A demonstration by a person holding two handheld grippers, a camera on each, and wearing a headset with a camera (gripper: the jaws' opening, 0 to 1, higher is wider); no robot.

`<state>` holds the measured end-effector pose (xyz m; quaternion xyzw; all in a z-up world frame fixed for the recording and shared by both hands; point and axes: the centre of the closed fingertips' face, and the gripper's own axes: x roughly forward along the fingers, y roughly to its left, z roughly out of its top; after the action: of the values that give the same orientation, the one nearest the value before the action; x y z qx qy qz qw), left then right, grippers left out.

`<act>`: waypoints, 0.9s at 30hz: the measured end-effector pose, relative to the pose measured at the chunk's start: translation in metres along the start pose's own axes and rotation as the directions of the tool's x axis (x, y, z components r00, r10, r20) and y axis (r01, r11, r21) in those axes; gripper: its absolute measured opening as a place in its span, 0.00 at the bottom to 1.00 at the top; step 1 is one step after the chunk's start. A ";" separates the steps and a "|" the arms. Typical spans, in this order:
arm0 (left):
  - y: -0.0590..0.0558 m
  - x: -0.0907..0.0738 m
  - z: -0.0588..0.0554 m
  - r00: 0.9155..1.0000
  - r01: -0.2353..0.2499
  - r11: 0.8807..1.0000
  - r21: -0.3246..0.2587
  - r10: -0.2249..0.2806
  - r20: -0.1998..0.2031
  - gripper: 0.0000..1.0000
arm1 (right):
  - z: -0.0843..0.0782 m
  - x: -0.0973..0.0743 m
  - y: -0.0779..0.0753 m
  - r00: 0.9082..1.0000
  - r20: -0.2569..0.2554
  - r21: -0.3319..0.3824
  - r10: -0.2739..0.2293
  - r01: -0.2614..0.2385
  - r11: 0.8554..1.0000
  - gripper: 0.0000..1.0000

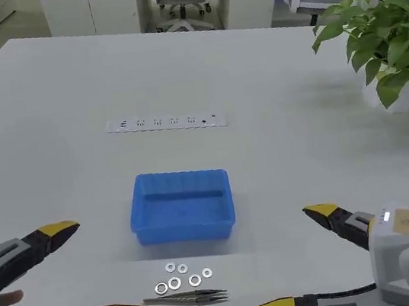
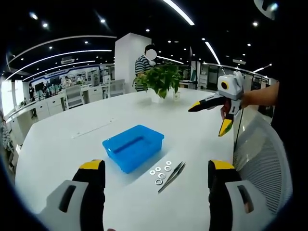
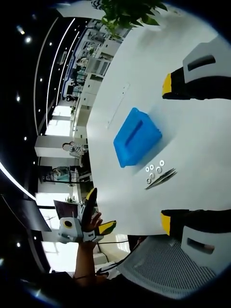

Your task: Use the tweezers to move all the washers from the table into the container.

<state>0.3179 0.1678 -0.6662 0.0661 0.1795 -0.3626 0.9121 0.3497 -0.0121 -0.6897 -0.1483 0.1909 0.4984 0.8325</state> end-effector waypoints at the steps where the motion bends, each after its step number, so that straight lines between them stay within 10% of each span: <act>1: 0.000 0.000 0.000 1.000 0.000 1.000 0.000 0.000 0.000 0.94 | 0.000 0.000 0.000 1.000 0.001 0.000 -0.001 0.001 1.000 0.96; 27: 0.001 0.000 0.000 1.000 0.001 1.000 0.009 -0.001 -0.005 0.93 | 0.000 -0.002 -0.003 1.000 -0.003 -0.005 -0.009 0.009 1.000 0.95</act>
<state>0.3189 0.1688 -0.6660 0.0708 0.1803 -0.3635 0.9112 0.3514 -0.0144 -0.6887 -0.1520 0.1903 0.4949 0.8341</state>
